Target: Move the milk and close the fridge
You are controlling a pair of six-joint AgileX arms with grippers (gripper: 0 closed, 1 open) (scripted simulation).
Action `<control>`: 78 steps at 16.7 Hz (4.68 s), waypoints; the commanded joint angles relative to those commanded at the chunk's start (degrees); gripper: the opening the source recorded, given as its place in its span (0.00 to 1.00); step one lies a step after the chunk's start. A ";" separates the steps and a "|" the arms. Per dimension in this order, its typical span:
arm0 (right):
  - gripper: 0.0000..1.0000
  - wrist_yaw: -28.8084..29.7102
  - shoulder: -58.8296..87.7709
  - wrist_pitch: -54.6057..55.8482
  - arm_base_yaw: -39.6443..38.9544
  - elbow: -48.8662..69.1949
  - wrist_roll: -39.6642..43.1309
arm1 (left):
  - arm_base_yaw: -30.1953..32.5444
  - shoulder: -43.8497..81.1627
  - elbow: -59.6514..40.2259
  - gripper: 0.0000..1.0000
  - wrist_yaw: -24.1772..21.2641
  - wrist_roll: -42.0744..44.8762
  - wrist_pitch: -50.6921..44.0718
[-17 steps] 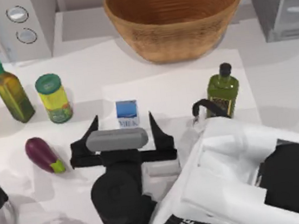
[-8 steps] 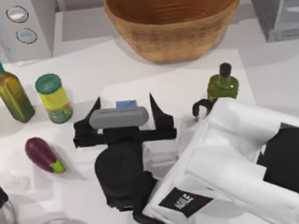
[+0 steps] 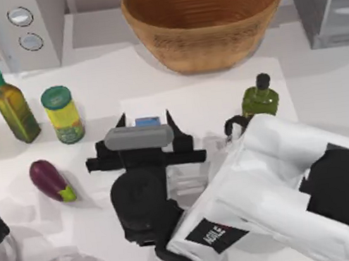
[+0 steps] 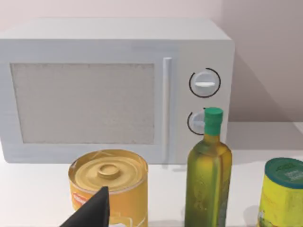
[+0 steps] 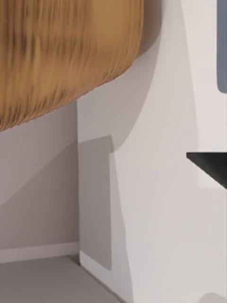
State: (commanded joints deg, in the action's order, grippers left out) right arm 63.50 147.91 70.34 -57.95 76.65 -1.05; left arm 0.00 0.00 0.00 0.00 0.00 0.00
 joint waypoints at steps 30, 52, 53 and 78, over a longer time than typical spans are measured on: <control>0.00 0.42 -5.30 -4.07 -0.55 -1.32 -0.33 | 0.00 0.00 0.00 1.00 0.00 0.00 0.00; 0.00 -45.54 -51.34 -4.84 36.66 -36.78 -2.52 | 0.00 0.00 0.00 1.00 0.00 0.00 0.00; 0.00 -48.78 -53.48 -5.13 40.51 -40.11 -2.15 | 0.00 0.00 0.00 1.00 0.00 0.00 0.00; 0.00 -68.72 -32.78 -12.68 65.78 -22.18 0.90 | 0.00 0.00 0.00 1.00 0.00 0.00 0.00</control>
State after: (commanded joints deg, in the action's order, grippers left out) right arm -5.22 115.13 57.65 7.83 54.47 -0.16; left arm 0.00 0.00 0.00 0.00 0.00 0.00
